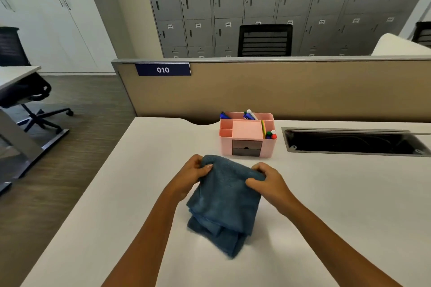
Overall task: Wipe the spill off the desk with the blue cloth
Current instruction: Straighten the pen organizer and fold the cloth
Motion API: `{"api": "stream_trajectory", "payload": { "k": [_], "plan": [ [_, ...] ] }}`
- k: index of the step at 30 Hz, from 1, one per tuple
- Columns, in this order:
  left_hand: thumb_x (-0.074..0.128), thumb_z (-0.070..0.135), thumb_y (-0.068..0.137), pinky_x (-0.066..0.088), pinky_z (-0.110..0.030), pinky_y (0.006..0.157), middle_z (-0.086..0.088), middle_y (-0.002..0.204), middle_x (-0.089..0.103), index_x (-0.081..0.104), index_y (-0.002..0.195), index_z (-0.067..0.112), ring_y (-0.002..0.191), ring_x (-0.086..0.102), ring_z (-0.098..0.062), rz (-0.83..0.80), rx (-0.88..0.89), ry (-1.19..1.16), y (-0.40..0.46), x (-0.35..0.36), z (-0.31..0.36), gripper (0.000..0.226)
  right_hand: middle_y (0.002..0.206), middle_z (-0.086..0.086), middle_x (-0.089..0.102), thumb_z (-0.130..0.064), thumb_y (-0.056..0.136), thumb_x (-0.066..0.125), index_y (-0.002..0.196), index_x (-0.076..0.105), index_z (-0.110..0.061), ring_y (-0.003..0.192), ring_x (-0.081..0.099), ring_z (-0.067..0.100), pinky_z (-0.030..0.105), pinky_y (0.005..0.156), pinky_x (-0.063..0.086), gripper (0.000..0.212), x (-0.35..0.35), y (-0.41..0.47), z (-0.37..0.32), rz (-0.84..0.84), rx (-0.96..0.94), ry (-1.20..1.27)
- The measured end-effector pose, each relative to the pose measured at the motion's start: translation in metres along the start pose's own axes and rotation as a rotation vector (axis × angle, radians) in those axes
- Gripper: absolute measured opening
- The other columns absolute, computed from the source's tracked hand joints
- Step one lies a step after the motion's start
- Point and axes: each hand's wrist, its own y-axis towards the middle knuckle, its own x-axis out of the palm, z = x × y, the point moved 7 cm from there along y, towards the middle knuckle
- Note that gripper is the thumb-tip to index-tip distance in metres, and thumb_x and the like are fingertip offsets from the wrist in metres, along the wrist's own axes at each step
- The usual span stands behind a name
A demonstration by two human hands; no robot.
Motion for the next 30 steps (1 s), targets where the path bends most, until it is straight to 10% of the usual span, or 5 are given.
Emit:
{"api": "stream_trajectory", "payload": {
  "k": [11, 15, 22, 30],
  "plan": [
    [0.066, 0.061, 0.069, 0.049, -0.03, 0.093, -0.001, 0.122, 0.064, 0.05, 0.126, 0.017, 0.114, 0.058, -0.014, -0.177, 0.244, -0.286, -0.052, 0.025, 0.072, 0.074, 0.087, -0.003, 0.069, -0.004, 0.079, 0.062, 0.096, 0.066, -0.019, 0.079, 0.062, 0.005, 0.017, 0.071, 0.049, 0.023, -0.053, -0.069, -0.136, 0.148, -0.403, 0.179],
    [0.075, 0.047, 0.07, 0.049, -0.036, 0.095, -0.001, 0.111, 0.07, 0.062, 0.111, 0.015, 0.11, 0.061, -0.019, -0.279, 0.219, -0.217, -0.066, 0.047, 0.082, 0.054, 0.087, 0.0, 0.069, 0.002, 0.081, 0.064, 0.097, 0.066, -0.012, 0.081, 0.063, 0.01, 0.022, 0.073, 0.052, 0.022, -0.088, -0.084, -0.145, 0.218, -0.456, 0.319],
    [0.071, 0.038, 0.077, 0.053, -0.04, 0.088, 0.0, 0.111, 0.069, 0.056, 0.117, 0.024, 0.101, 0.066, -0.02, -0.266, 0.253, -0.208, -0.071, 0.087, 0.134, 0.045, 0.112, 0.011, 0.069, -0.017, 0.086, 0.062, 0.12, 0.059, -0.003, 0.103, 0.066, 0.026, 0.035, 0.082, 0.056, 0.037, -0.129, -0.069, -0.069, 0.187, -0.165, 0.921],
    [0.063, 0.038, 0.085, 0.053, -0.034, 0.087, -0.002, 0.11, 0.069, 0.058, 0.115, 0.025, 0.101, 0.066, -0.018, -0.276, 0.175, -0.149, -0.047, 0.156, 0.144, 0.033, 0.112, 0.013, 0.07, -0.027, 0.082, 0.066, 0.118, 0.061, -0.004, 0.099, 0.067, 0.025, 0.033, 0.076, 0.056, 0.042, -0.119, -0.067, 0.017, -0.127, 0.187, 0.71]
  ]
}}
